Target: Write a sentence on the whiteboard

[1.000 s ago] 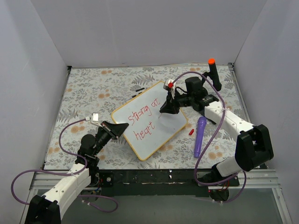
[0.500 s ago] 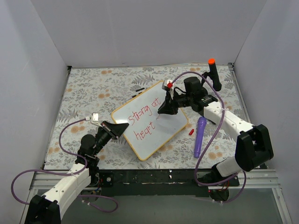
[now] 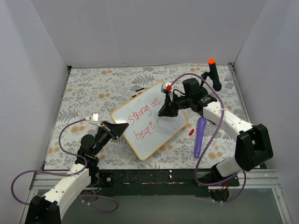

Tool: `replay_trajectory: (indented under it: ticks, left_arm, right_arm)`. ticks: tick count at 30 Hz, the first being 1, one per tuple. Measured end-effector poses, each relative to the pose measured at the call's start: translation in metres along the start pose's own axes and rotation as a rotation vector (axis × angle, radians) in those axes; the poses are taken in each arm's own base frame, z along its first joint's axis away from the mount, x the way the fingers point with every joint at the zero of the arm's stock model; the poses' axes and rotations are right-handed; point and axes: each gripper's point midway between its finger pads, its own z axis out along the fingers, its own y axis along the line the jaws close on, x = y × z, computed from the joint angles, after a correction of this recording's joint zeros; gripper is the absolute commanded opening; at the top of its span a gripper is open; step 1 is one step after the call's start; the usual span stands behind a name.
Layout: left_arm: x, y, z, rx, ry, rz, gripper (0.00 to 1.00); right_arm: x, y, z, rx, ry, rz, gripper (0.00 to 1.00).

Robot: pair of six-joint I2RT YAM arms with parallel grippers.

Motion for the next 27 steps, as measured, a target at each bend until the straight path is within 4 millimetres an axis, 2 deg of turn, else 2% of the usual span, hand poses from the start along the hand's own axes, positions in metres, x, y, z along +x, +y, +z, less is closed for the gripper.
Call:
replay_trajectory:
  ticks: [20,27]
  left_arm:
    - [0.0,0.002,0.0,-0.008,-0.002,0.003,0.0]
    - [0.0,0.001,0.0,-0.006,-0.002,0.002,0.0]
  right_arm:
    - [0.008,-0.013,-0.006,0.062,0.03,0.014,0.01]
    - [0.001,-0.017,-0.008,0.081,0.017,0.019,0.01]
